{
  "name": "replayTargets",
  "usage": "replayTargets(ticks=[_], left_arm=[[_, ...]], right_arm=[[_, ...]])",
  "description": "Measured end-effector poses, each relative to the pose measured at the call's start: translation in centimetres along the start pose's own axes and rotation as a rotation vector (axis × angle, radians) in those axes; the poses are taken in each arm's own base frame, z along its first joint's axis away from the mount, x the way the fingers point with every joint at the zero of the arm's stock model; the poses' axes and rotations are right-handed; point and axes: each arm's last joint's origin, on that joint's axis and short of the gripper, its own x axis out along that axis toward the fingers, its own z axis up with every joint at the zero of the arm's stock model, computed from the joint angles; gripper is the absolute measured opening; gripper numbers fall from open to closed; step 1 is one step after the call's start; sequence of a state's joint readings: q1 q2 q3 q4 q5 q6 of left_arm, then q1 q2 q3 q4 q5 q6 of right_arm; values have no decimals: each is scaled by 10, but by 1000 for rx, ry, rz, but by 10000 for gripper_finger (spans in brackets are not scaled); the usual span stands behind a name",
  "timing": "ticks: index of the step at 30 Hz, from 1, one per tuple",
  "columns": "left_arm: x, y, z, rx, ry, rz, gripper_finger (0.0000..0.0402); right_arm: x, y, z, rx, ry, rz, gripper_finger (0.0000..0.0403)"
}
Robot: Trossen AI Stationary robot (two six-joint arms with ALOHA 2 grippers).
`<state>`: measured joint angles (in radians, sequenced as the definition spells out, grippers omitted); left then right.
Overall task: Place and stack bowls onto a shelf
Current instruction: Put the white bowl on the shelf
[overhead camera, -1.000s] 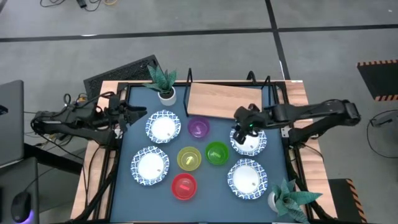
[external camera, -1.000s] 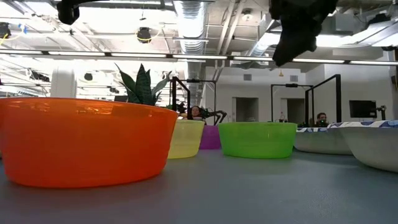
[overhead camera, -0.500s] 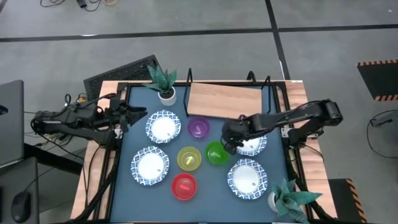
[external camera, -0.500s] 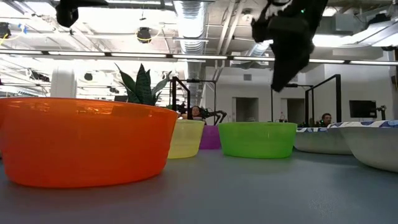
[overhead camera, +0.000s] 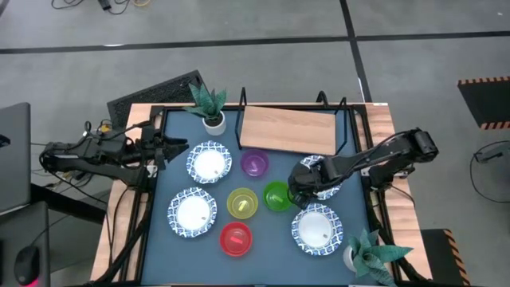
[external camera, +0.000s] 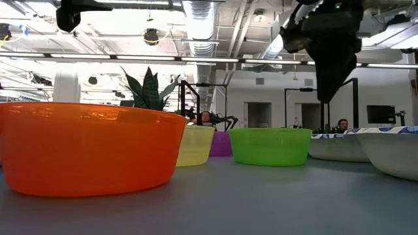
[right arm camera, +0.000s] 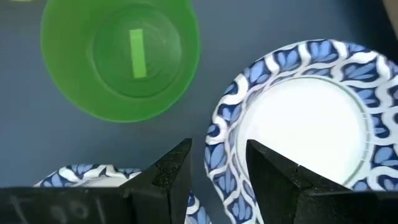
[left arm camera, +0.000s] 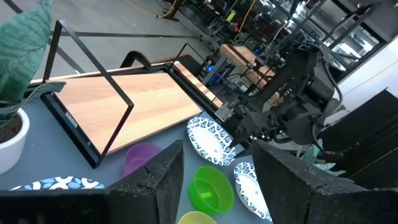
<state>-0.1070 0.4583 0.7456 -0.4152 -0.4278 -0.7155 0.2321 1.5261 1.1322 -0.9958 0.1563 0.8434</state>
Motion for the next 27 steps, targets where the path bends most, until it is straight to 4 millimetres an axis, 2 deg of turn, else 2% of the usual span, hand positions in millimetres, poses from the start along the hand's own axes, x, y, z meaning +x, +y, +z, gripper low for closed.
replayTargets(ticks=[5, 13, 27], left_arm=[[0, 0, 0, 12, 0, 0, 174], [0, 0, 0, 38, -2, 1, 174], [0, 0, 0, 23, -1, 0, 174]], right_arm=[[14, -4, -11, 31, 50, -15, 183], [29, -8, -18, 35, 80, -6, 241], [54, -19, -29, 35, 84, -18, 243]])
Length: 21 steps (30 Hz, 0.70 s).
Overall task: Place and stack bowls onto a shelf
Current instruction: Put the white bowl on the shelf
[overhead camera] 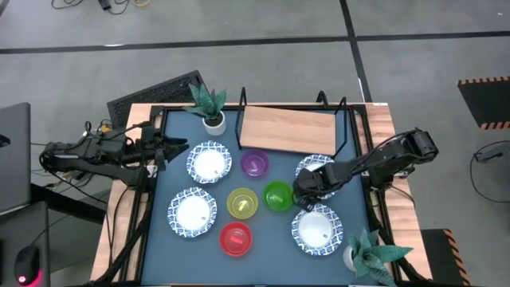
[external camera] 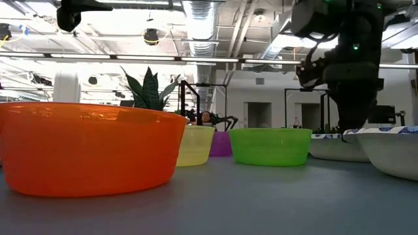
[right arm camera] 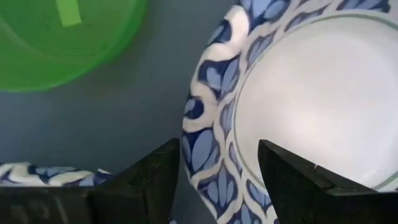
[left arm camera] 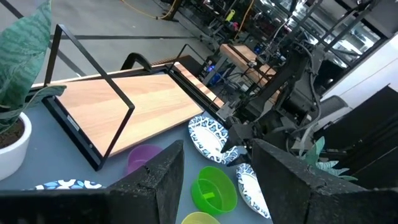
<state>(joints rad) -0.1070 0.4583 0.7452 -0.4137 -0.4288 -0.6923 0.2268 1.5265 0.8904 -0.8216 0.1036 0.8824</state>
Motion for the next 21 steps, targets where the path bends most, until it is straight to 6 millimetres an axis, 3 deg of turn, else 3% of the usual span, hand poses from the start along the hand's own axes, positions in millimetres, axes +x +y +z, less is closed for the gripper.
replayTargets(ticks=[6, 15, 21], left_arm=[[0, 0, 0, -1, 0, 0, 174], [0, 0, 0, -4, 0, 0, 174], [0, 0, 0, -4, 0, 0, 174]], right_arm=[[1, -3, 0, 6, 7, -18, 198], [0, -3, -1, 14, 27, -1, 29], [-6, 1, 1, 11, 65, 35, 30]])
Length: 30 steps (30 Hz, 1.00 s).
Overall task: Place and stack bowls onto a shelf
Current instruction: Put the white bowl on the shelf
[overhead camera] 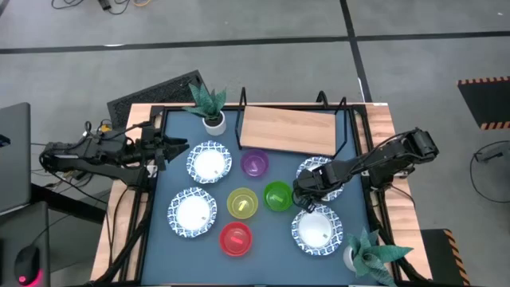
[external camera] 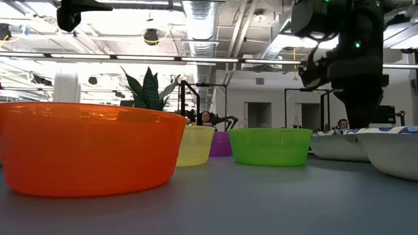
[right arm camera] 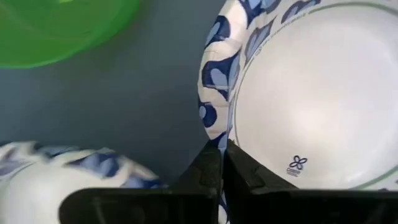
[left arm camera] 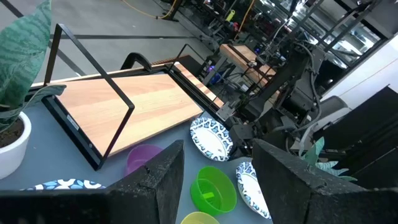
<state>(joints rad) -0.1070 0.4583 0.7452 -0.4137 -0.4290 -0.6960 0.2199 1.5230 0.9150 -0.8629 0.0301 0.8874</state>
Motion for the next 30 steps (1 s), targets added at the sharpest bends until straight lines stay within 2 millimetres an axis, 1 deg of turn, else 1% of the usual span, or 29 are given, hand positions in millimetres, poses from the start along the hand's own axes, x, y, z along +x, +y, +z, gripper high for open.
replayTargets(ticks=[3, 7, 11, 15, 19, 21, 23, 26, 30], left_arm=[[0, 0, 0, 0, 0, 0, 174], [0, 0, 0, 3, 0, 0, 174], [0, 0, 0, 3, 0, 0, 174], [0, 0, 0, 3, 0, 0, 174], [0, 0, 0, 2, 0, 0, 174], [0, 0, 0, 2, 0, 0, 174], [0, 0, 0, 1, 0, 1, 174], [0, 0, 0, 1, 0, 1, 174], [0, 0, 0, 1, -5, 6, 174]], right_arm=[[-12, 5, 4, -4, 0, 18, 39], [-34, 14, 12, -48, -21, 46, 28], [-63, 24, 24, -109, -72, 98, 23], [-100, 29, 39, -169, -152, 160, 31], [-133, 27, 57, -269, -267, 188, 24], [-144, 23, 66, -346, -353, 137, 23], [-149, 16, 74, -436, -433, 29, 23], [-151, 4, 89, -606, -503, -129, 28], [-139, -9, 115, -745, -491, -248, 29]])
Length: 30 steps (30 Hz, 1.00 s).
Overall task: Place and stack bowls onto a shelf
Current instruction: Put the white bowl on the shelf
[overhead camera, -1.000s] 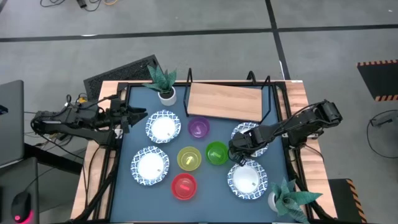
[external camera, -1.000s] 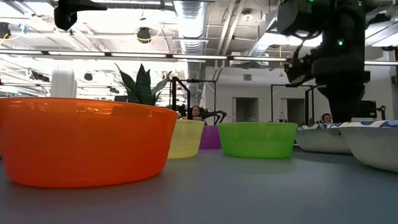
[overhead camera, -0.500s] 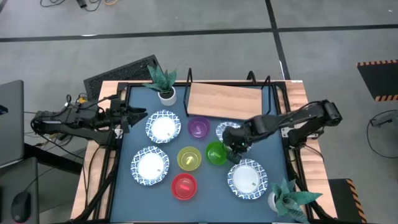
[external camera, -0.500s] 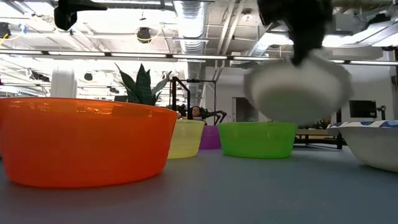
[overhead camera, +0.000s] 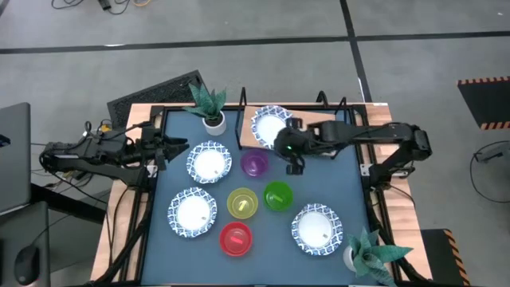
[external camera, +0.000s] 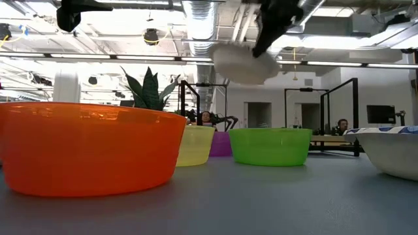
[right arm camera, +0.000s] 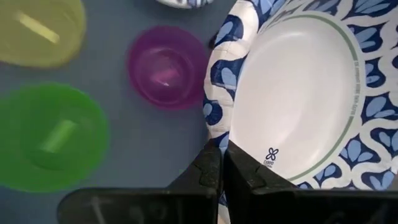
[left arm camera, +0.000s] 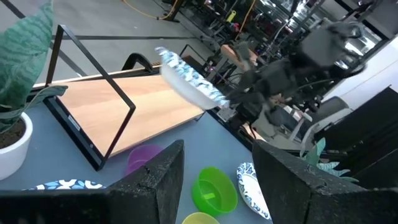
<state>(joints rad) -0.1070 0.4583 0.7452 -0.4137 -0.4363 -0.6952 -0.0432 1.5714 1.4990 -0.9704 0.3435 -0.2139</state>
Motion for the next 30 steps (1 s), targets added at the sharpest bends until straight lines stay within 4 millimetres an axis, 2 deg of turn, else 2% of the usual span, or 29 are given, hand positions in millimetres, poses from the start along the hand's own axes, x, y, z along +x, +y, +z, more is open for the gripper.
replayTargets(ticks=[6, 9, 13, 17, 22, 30], left_arm=[[0, 0, 0, 0, -14, 17, 174], [0, 1, 1, 0, -21, 24, 174], [0, 1, 1, -5, -23, 27, 174], [0, 1, 1, -5, -25, 30, 174], [0, 1, 1, -8, -27, 31, 174], [0, 1, 1, -8, -27, 32, 174]], right_arm=[[61, -22, -1, -143, 141, -34, 27], [91, -32, -2, -152, 174, -42, 33], [125, -37, -6, -163, 229, -32, 29], [149, -35, -7, -191, 233, -8, 26], [158, -32, -7, -208, 239, -2, 40], [155, -35, -2, -189, 181, -18, 48]])
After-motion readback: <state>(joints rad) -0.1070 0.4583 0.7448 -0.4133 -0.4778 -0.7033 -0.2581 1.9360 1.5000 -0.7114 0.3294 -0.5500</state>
